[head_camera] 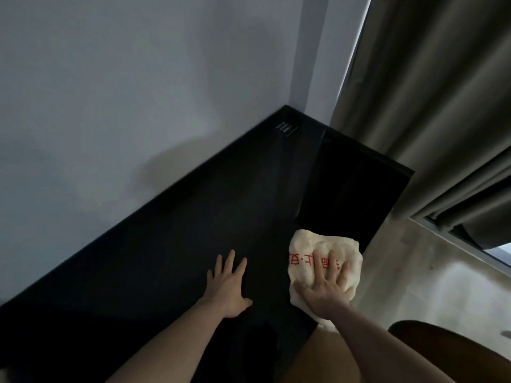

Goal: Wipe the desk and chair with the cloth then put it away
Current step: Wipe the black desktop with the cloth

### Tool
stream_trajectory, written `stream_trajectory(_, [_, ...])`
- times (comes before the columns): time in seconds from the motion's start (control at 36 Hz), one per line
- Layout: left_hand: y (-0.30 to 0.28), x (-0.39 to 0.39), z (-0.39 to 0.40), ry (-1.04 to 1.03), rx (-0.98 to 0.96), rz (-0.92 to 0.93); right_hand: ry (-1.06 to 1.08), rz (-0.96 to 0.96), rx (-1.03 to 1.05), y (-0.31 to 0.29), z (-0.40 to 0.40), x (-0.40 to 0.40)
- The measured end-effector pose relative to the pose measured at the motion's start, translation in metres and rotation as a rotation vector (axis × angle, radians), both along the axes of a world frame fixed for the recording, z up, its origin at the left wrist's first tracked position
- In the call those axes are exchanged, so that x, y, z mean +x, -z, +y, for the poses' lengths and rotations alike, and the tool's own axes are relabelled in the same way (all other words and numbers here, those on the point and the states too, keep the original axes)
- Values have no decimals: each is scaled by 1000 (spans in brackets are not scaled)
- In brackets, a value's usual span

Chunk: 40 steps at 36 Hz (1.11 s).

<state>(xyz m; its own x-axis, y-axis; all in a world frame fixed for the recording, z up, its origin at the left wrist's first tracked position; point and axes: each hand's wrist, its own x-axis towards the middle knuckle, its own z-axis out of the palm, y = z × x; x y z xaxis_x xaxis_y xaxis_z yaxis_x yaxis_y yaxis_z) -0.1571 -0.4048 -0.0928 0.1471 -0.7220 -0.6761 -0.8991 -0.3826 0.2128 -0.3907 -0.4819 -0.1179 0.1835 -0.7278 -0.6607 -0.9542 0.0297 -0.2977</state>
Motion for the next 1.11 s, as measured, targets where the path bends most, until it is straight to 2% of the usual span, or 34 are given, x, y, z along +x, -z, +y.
stream_trajectory(0.47, [20, -14, -185, -164, 126, 7, 151, 30, -104, 4, -205, -61])
stream_trajectory(0.83, [27, -8, -203, -167, 235, 37, 285, 82, -194, 15, -344, -96])
stream_trajectory(1.11, [22, -6, -204, -144, 237, 78, 353, 118, -245, 25, -370, -95])
